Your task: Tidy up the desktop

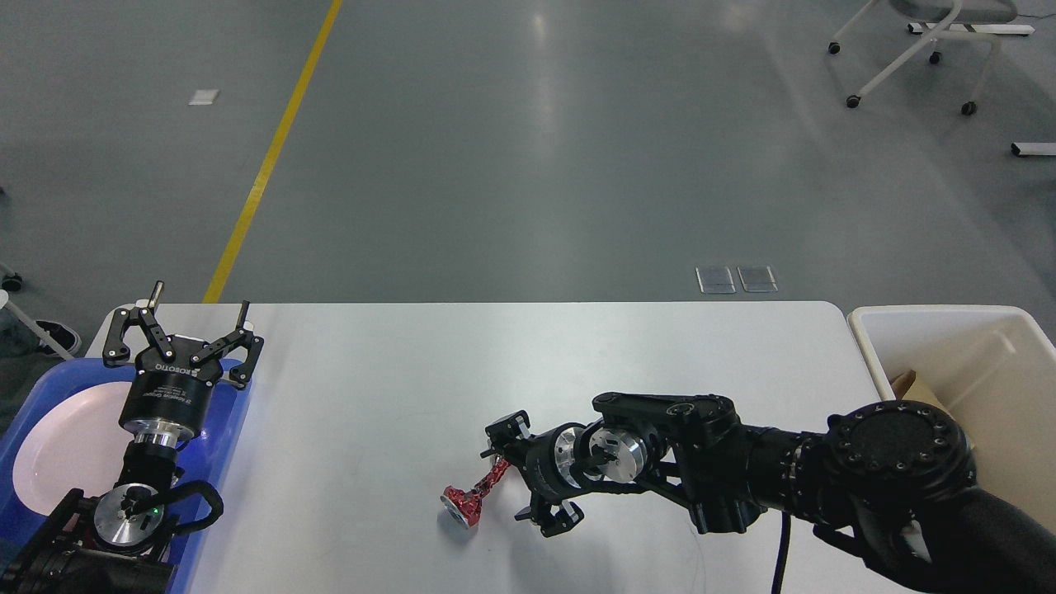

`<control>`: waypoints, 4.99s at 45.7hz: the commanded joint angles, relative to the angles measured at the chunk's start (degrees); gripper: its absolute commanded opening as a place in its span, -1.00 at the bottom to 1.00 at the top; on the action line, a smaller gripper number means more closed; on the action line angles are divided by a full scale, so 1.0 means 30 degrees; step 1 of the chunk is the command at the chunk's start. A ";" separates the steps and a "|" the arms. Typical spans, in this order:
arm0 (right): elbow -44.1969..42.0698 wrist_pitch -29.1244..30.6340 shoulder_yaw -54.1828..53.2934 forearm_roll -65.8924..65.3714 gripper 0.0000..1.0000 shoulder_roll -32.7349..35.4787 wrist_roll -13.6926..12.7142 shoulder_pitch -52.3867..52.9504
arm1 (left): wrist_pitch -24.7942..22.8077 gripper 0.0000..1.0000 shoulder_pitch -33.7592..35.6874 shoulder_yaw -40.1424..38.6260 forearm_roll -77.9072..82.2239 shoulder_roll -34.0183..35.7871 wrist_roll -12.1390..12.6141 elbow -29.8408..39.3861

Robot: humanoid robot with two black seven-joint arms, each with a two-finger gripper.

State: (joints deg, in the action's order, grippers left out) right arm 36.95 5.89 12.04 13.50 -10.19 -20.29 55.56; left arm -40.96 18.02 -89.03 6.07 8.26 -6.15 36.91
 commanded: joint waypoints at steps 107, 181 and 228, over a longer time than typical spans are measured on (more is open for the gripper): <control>0.1187 0.0292 -0.1261 -0.1306 -1.00 0.0028 0.2017 -0.1002 | 0.0000 0.93 0.0000 0.0000 0.0000 0.0000 0.0000 0.0000; 2.1016 0.7381 1.7841 -0.1365 -1.00 0.7938 0.1754 2.6918 | 0.0000 0.93 0.0000 0.0000 0.0000 0.0000 0.0000 0.0000; 1.0629 0.4452 2.1593 -0.5496 -1.00 1.7223 0.2046 1.8196 | 0.0000 0.93 -0.0029 0.0000 0.0000 0.0000 0.0000 0.0000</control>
State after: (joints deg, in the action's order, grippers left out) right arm 79.09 19.44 78.46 -0.33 36.16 -14.65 118.85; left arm -40.96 17.94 -89.03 6.06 8.26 -6.13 36.91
